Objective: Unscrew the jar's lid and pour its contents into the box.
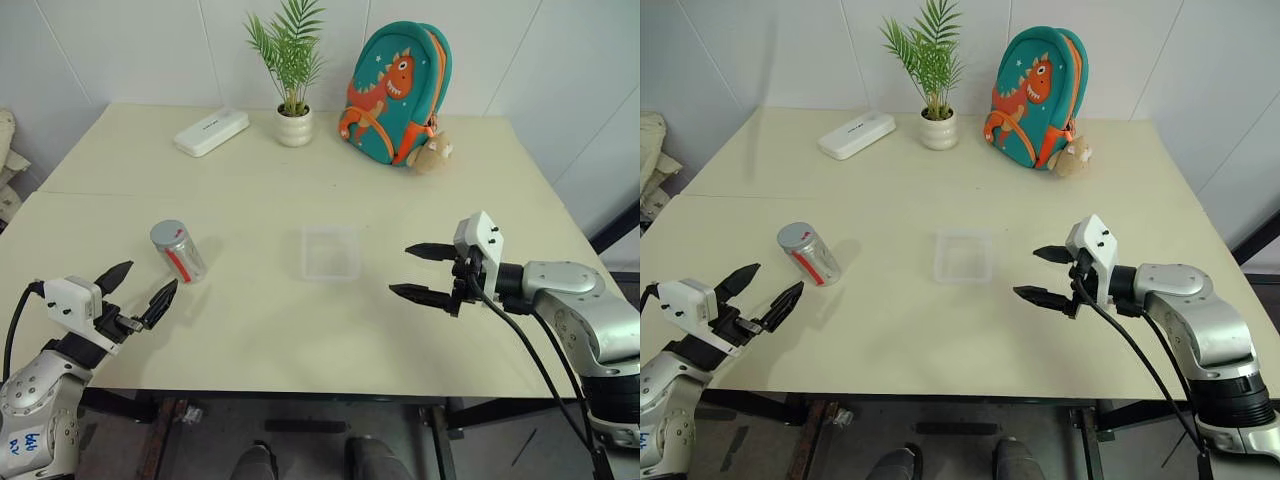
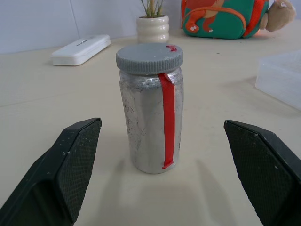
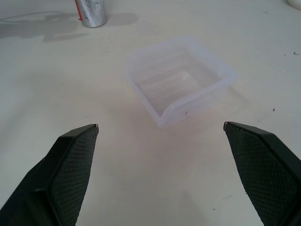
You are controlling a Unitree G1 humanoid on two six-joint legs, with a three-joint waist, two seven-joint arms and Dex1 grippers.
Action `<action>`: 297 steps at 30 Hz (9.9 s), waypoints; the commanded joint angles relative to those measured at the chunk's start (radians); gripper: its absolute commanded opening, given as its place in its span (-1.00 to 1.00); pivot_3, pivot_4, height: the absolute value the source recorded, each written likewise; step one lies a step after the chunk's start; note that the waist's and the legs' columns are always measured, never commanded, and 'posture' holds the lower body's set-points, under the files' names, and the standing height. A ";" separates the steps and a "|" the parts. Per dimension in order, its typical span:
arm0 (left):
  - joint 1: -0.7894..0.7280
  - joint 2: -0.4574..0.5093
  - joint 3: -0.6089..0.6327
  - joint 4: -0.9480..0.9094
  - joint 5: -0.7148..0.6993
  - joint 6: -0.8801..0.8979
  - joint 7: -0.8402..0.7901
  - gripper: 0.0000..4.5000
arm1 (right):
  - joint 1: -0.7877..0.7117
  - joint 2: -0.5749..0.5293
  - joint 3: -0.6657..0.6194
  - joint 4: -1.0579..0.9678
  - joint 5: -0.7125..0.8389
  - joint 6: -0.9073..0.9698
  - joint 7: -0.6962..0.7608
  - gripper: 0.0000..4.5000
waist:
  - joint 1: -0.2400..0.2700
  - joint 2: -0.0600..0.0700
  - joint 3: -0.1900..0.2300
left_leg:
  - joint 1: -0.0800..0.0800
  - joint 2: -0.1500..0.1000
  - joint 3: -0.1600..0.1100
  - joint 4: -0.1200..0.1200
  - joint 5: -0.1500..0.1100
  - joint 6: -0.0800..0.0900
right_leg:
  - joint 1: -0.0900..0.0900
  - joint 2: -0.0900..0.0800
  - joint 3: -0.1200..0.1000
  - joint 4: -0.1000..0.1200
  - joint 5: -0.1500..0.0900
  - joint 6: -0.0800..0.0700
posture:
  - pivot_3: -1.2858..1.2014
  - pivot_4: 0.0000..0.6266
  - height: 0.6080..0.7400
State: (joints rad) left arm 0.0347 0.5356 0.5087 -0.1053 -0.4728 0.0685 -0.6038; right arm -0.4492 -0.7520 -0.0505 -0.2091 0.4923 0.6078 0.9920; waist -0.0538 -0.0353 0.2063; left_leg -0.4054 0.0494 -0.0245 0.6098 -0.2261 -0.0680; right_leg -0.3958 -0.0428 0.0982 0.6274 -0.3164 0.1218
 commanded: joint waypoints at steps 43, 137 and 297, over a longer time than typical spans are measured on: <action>-0.265 -0.165 -0.136 0.136 0.152 -0.019 0.340 0.98 | -0.124 0.009 0.043 0.027 -0.028 -0.073 0.040 1.00 | 0.003 0.000 0.000 | 0.001 -0.001 0.007 0.003 -0.001 0.002 | -0.001 0.001 0.008 -0.001 0.005 0.009 | 0.03 -0.52 1.00; -0.695 0.006 -0.461 0.227 -0.020 0.255 -0.482 -0.14 | -0.278 0.633 0.252 -0.290 -0.090 0.247 -0.658 0.15 | -0.003 0.000 0.000 | -0.015 -0.001 0.007 0.004 0.002 0.002 | -0.022 0.002 0.009 0.011 0.005 0.009 | 0.03 -0.52 1.00; -0.854 -0.013 -0.463 0.540 -0.001 0.067 -0.904 -0.14 | -0.432 0.266 0.141 -0.038 0.078 0.186 -0.170 0.99 | -0.002 0.000 0.000 | -0.016 0.000 0.007 0.011 0.002 0.003 | -0.023 0.003 0.010 0.017 0.005 0.009 | 0.03 -0.52 1.00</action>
State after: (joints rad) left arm -0.8003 0.5129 0.0372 0.4506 -0.4653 0.1592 -1.4792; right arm -0.8778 -0.4631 0.1555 -0.2108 0.5590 0.7892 0.8309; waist -0.0559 -0.0355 0.2062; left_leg -0.4214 0.0490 -0.0178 0.6211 -0.2238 -0.0654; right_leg -0.4185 -0.0397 0.1078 0.6446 -0.3114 0.1307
